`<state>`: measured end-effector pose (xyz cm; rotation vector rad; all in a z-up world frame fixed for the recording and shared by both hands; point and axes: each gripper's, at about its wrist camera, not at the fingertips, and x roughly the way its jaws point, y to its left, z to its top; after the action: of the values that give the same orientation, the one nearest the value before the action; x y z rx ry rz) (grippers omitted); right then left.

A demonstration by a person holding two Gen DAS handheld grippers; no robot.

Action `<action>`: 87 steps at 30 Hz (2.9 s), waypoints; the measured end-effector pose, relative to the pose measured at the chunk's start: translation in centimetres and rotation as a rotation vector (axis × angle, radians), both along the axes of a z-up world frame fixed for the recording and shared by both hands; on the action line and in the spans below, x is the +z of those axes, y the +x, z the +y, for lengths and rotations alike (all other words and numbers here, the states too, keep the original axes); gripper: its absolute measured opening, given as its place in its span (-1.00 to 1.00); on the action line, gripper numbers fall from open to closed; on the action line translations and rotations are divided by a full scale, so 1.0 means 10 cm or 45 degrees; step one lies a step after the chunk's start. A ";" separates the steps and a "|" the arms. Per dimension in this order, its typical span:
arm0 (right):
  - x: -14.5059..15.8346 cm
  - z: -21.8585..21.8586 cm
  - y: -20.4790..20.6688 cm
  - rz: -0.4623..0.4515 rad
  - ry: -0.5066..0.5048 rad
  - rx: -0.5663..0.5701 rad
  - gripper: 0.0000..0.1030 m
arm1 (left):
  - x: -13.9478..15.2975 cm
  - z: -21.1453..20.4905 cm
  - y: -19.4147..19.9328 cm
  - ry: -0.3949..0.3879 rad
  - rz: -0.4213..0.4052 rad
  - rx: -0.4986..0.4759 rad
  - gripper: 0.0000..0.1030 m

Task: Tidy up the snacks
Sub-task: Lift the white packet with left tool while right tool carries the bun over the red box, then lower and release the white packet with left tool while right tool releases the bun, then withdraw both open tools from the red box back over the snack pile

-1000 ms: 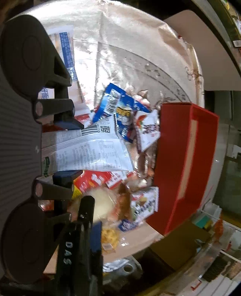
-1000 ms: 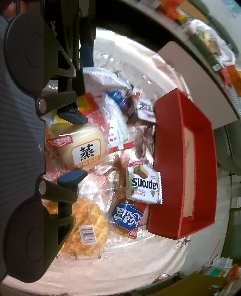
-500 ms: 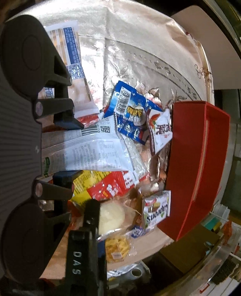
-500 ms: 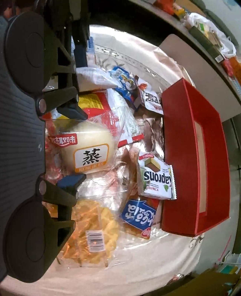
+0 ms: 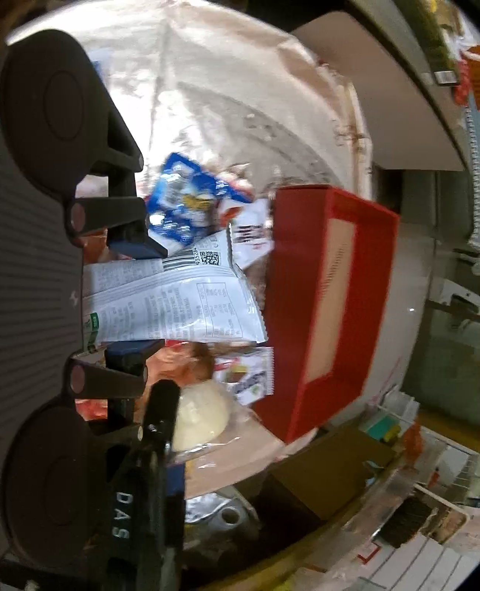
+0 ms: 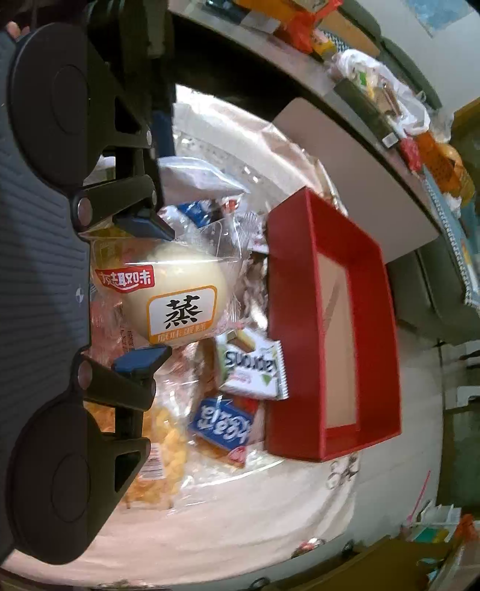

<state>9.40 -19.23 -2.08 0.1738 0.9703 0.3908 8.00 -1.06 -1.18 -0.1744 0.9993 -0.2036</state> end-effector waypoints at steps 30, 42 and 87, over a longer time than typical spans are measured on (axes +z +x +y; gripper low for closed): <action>0.33 -0.20 1.34 -0.209 0.120 -0.195 0.30 | 0.38 -0.21 1.57 0.081 -0.299 0.124 -0.30; -0.01 -0.21 1.81 -0.167 0.083 -0.198 0.30 | 0.01 -0.34 2.03 0.185 -0.261 0.154 -0.32; 0.15 0.10 1.69 -0.238 -0.108 -0.145 0.57 | -0.03 -0.01 1.85 0.161 -0.145 0.239 0.11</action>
<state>26.32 -18.22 -0.56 0.1129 0.7876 0.2558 26.53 -1.20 -1.47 -0.1386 0.8742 0.0214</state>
